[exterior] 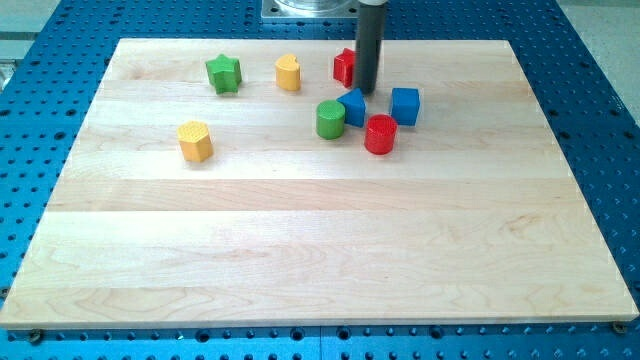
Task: Move the blue blocks to the right of the red star
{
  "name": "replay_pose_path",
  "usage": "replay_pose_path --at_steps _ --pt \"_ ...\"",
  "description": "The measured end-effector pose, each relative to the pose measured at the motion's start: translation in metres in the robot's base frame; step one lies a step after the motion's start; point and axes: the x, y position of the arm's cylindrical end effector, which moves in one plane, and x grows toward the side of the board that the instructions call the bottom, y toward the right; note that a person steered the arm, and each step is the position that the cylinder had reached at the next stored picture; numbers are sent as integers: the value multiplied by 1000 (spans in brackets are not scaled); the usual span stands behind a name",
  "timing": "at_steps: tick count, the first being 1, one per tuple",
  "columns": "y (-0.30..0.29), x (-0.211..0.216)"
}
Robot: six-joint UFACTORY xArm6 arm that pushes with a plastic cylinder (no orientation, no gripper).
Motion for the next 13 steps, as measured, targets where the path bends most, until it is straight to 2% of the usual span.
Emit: replay_pose_path --at_steps 1,2,5,7,8,9,10,11,13 --pt "37 -17" --pt "37 -55" --pt "-17 -47" --pt "-26 -43" --pt "-24 -34" --pt "7 -17" --pt "104 23" --pt "125 73" --pt "22 72"
